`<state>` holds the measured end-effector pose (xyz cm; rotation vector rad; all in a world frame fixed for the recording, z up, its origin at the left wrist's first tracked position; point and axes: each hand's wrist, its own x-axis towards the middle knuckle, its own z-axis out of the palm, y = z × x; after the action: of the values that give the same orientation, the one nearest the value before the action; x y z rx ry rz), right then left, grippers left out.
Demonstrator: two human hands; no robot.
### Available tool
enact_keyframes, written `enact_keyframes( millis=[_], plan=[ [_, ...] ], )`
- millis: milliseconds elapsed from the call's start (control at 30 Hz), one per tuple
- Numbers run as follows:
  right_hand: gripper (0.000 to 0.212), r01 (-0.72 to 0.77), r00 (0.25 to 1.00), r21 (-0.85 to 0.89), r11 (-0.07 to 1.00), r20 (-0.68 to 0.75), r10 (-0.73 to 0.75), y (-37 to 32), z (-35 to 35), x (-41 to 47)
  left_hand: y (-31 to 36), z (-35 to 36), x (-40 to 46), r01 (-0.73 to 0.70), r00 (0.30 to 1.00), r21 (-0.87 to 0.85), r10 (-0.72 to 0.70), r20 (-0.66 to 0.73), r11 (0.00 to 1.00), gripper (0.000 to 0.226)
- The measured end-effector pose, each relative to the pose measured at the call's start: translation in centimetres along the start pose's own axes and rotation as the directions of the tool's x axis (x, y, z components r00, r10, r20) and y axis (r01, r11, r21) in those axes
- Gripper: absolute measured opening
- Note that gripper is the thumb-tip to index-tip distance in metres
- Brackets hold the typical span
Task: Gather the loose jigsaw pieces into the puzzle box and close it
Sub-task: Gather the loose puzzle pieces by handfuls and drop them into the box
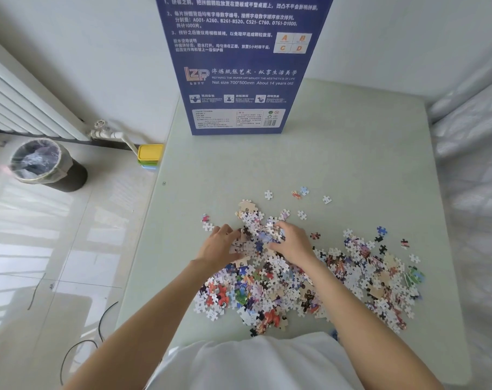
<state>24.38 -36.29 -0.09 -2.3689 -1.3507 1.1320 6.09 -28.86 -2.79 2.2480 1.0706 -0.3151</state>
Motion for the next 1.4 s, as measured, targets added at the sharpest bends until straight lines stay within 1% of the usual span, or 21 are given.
enact_keyframes(
  millis=[67,133,233,367,467,533,700,900,967,1133,1233,1333,1400],
  plan=[
    [0.053,0.000,0.999,0.003,1.000,-0.047,0.001,0.4,-0.1,0.0,0.1,0.1,-0.3,-0.007,1.000,0.031,0.006,0.018,1.000,0.069],
    [0.050,0.009,0.998,-0.006,1.000,-0.055,-0.010,0.7,0.1,-0.2,0.1,0.4,-0.7,0.023,1.000,0.053,-0.023,0.011,0.998,0.080],
    [0.046,0.028,0.999,-0.013,1.000,-0.044,-0.029,1.1,0.7,-0.5,0.3,0.9,-1.0,0.086,0.996,0.036,-0.086,-0.013,0.996,0.083],
    [0.050,0.033,0.998,-0.001,0.999,-0.047,-0.033,1.3,1.0,-0.8,0.9,1.3,-0.7,0.136,0.991,-0.077,-0.136,0.002,0.988,0.067],
    [0.051,0.031,0.999,-0.008,0.999,-0.044,-0.032,1.3,0.9,-0.8,0.9,1.4,-0.3,0.134,0.991,-0.069,-0.134,0.013,0.989,0.049],
    [0.051,0.041,0.998,-0.008,0.999,-0.044,-0.041,1.3,0.9,-0.8,0.8,1.4,-0.1,0.115,0.993,-0.055,-0.114,0.005,0.992,0.044],
    [0.051,0.039,0.997,-0.003,0.999,-0.069,-0.039,1.1,0.7,-1.0,0.9,1.5,0.0,0.073,0.997,-0.040,-0.074,-0.030,0.997,0.043],
    [0.051,0.042,0.995,-0.010,0.999,-0.085,-0.043,0.9,0.5,-1.5,1.2,1.5,0.2,0.078,0.997,-0.006,-0.078,-0.009,0.997,0.059],
    [0.051,0.043,0.995,-0.018,0.999,-0.088,-0.045,0.8,0.4,-1.6,1.5,1.5,0.3,0.082,0.996,-0.015,-0.082,-0.028,0.997,0.053],
    [0.052,0.048,0.986,0.009,0.999,-0.162,-0.046,0.5,-0.1,-2.0,1.5,1.2,0.5,0.091,0.995,-0.121,-0.094,-0.018,0.988,0.036],
    [0.047,0.104,0.970,-0.053,0.993,-0.213,-0.113,0.4,-0.9,-2.0,1.1,0.7,0.5,0.104,0.993,-0.178,-0.111,-0.031,0.979,0.025],
    [0.044,0.168,0.961,-0.131,0.977,-0.199,-0.192,0.4,-1.9,-1.8,0.7,-0.1,0.5,0.107,0.990,-0.257,-0.128,-0.066,0.960,0.013],
    [0.045,0.172,0.964,-0.140,0.975,-0.180,-0.196,0.1,-2.8,-2.0,0.5,-0.9,0.4,0.101,0.989,-0.296,-0.128,-0.075,0.950,0.011]
  ],
)
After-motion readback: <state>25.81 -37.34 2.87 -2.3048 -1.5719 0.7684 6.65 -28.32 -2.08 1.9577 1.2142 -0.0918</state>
